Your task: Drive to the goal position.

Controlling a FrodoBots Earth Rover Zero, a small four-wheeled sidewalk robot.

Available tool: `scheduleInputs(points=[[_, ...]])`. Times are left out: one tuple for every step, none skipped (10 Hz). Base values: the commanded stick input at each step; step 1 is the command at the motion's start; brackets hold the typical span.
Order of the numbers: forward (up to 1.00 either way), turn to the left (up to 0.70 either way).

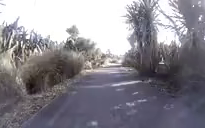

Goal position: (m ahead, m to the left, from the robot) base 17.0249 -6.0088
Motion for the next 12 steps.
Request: scheduleInputs(points=[[0.45,0.0],[0.45,0.0],[0.45,0.0],[0.45,0.0],[0.45,0.0],[0.45,0.0],[0.45,0.0],[0.45,0.0],[0.45,-0.27],[0.45,-0.27],[0.45,-0.27],[0.45,-0.27]])
